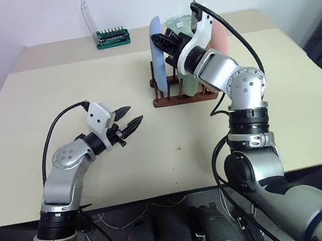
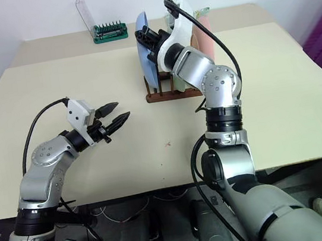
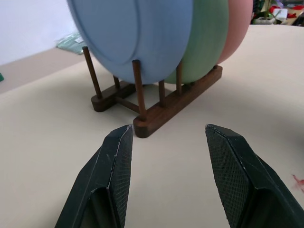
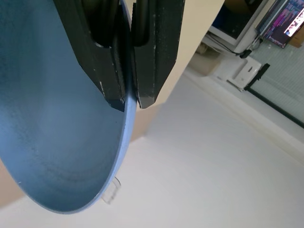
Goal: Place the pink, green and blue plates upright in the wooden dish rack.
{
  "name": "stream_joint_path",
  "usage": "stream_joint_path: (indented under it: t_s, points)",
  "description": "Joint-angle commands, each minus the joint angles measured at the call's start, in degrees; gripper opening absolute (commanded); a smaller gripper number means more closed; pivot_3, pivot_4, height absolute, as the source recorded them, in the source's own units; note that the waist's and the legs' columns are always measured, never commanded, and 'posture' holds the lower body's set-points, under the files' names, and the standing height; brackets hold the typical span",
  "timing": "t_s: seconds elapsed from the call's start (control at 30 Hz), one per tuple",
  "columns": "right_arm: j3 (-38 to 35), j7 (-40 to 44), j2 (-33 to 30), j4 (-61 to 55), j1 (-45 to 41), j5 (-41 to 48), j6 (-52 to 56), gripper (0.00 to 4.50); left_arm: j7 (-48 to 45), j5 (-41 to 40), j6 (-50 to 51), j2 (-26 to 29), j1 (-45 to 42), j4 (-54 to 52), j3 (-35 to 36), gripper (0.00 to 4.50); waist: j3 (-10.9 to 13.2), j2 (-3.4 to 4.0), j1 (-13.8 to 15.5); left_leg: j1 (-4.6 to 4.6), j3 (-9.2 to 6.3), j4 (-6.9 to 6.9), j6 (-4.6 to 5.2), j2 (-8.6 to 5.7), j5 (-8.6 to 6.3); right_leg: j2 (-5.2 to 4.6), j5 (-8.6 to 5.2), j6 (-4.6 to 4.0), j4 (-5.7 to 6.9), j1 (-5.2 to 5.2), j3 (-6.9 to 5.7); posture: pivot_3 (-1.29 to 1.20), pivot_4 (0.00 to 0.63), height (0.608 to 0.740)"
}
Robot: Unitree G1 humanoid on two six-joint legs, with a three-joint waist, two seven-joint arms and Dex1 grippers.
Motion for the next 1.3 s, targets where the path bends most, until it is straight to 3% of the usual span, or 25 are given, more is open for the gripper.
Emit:
stream_joint_path:
  t_s: [0.03,0.07,0.17,0.33,0.73,0.87,0.97,1.1,1.2,1.3]
  points:
    - [-0.79,0.25,-0.23,2.71,-3.48,-0.32,-1.38,0.02,-0.17,-0.47,0.01,0.15,0.02,-3.02,-0.25,2.49,0.0,0.0,0.0,0.0,0.0,0.0,0.0,0.0,0.0,0.0,0.0,0.0,0.0,0.0,0.0,0.0,0.15,0.73]
    - [-0.98,0.25,-0.24,3.54,-3.85,-0.46,-1.56,0.02,-0.12,-0.45,0.05,0.12,0.03,-3.1,-0.28,2.49,0.0,0.0,-0.02,0.0,0.0,0.0,0.0,0.0,0.0,-0.01,0.0,0.0,-0.01,0.01,0.0,0.0,0.15,0.73]
    - [-1.17,0.64,-0.32,5.05,-4.7,-0.76,-2.22,0.92,0.03,-0.56,0.29,0.04,0.13,-3.35,-0.28,2.49,0.0,0.0,-0.04,0.0,-0.01,-0.01,0.0,0.0,0.0,0.0,0.0,0.0,-0.02,0.0,0.0,0.0,0.15,0.73]
    - [-0.42,1.9,-0.8,4.74,-5.54,-1.97,-3.24,3.39,0.07,-0.66,0.8,-0.12,0.39,-3.77,-0.35,2.49,0.0,0.0,-0.02,-0.01,-0.01,-0.03,0.0,0.01,0.0,0.0,0.0,0.0,-0.02,-0.02,0.0,0.0,0.15,0.73]
    - [5.21,7.26,-7.04,-2.23,-5.8,-9.55,-5.64,3.39,-0.17,-0.66,0.87,-0.69,0.22,-3.93,-1.24,2.49,0.01,0.01,0.11,-0.02,-0.03,-0.04,0.0,0.01,0.0,-0.03,-0.02,0.0,-0.06,-0.02,0.0,0.0,0.15,0.73]
    - [9.82,21.26,-19.33,-16.8,-0.95,-12.54,-8.96,3.39,0.36,-0.71,1.38,-0.55,0.37,-4.55,-1.07,2.49,0.03,0.01,0.71,-0.12,-0.11,-0.05,0.0,0.0,0.0,-0.05,-0.17,0.15,-0.11,-0.05,-0.04,0.0,0.15,0.73]
    - [5.36,35.04,-31.49,-26.28,9.62,-10.72,-13.12,3.39,-0.17,-0.96,1.06,0.45,1.15,-4.06,-0.07,2.49,-0.03,-0.09,1.46,-0.2,-0.12,-0.09,0.04,-0.05,-0.04,-0.11,-0.21,0.16,-0.29,-0.04,-0.06,0.0,0.15,0.73]
    - [-1.35,44.49,-44.38,-29.5,25.14,-10.13,-12.12,3.39,-1.11,-0.95,0.44,1.9,1.84,-2.36,0.83,2.49,-0.02,-0.1,1.55,-0.03,0.01,-0.04,0.13,-0.07,-0.16,-0.19,-0.32,0.12,-0.37,0.11,-0.05,0.0,0.15,0.73]
    - [-3.5,48.17,-49.56,-28.69,35.88,-12.87,-13.93,3.39,-1.76,-0.38,-0.21,2.79,2.1,-0.43,1.2,2.49,-0.02,-0.09,1.51,0.03,0.0,0.01,0.12,-0.06,-0.16,-0.18,-0.32,0.06,-0.37,0.14,-0.04,0.0,0.15,0.73]
    - [-0.56,49.4,-51.99,-25.93,42.89,-20.1,-19.89,3.39,-1.74,1.02,-1.56,3.47,2.48,1.67,0.96,2.49,-0.01,-0.04,1.05,0.09,-0.01,0.0,0.11,-0.06,-0.17,-0.15,-0.3,0.03,-0.37,0.08,-0.01,0.0,0.15,0.73]
